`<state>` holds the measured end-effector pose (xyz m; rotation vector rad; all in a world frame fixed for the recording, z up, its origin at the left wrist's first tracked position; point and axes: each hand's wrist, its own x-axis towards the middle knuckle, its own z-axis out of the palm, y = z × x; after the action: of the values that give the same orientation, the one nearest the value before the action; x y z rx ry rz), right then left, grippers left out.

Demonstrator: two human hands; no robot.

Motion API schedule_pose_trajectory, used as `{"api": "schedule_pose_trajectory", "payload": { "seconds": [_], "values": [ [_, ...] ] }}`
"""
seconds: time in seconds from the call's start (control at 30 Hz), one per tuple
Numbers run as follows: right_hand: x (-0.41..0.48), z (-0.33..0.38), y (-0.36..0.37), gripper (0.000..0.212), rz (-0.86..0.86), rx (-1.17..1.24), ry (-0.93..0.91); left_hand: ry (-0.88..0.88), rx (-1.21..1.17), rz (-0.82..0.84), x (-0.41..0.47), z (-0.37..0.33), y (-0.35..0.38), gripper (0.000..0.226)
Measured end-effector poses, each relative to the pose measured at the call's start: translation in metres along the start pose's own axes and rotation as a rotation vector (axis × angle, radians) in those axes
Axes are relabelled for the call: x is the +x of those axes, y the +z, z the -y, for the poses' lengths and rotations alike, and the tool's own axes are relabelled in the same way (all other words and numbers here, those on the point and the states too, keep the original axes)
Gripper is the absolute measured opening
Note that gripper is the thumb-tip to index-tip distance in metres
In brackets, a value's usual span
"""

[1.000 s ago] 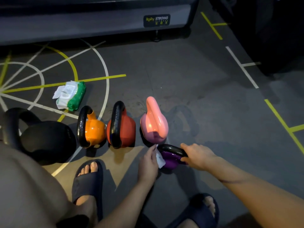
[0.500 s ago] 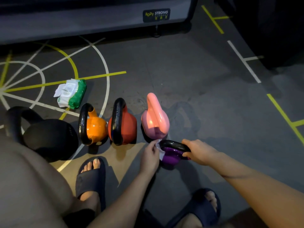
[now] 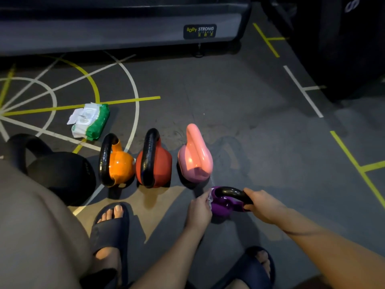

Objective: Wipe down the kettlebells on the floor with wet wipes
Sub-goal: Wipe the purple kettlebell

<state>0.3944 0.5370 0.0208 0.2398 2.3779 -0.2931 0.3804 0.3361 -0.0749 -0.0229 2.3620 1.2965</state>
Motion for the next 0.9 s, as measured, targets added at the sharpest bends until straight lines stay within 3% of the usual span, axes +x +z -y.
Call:
{"api": "schedule_pose_trajectory", "payload": {
  "seconds": [0.17, 0.27, 0.33, 0.4, 0.63, 0.73, 0.8, 0.9],
  "values": [
    [0.004, 0.008, 0.001, 0.031, -0.016, -0.066, -0.020, 0.014, -0.223, -0.247, -0.022, -0.017, 0.012, 0.052],
    [0.005, 0.012, -0.002, 0.032, -0.009, -0.081, -0.014, 0.038, -0.141, -0.195, -0.017, -0.005, 0.013, 0.056],
    [0.007, 0.014, -0.003, 0.032, -0.004, -0.091, -0.019, -0.019, -0.018, -0.084, -0.003, 0.009, 0.009, 0.054],
    [0.008, 0.018, -0.005, 0.030, -0.006, -0.115, -0.031, -0.070, -0.041, -0.023, 0.009, 0.018, 0.004, 0.049],
    [0.010, 0.034, -0.012, 0.031, -0.027, -0.192, -0.081, -0.025, -0.405, -0.272, -0.015, 0.001, 0.000, 0.053],
    [0.012, 0.036, -0.007, 0.030, -0.025, -0.186, -0.083, 0.030, -0.280, -0.190, -0.013, 0.013, -0.007, 0.057],
    [0.013, 0.039, -0.005, 0.028, -0.044, -0.182, -0.095, -0.016, -0.216, -0.039, -0.004, 0.021, -0.015, 0.058],
    [0.015, 0.046, -0.003, 0.027, -0.048, -0.227, -0.121, -0.159, -0.427, -0.035, 0.008, 0.021, -0.024, 0.044]
  ]
}}
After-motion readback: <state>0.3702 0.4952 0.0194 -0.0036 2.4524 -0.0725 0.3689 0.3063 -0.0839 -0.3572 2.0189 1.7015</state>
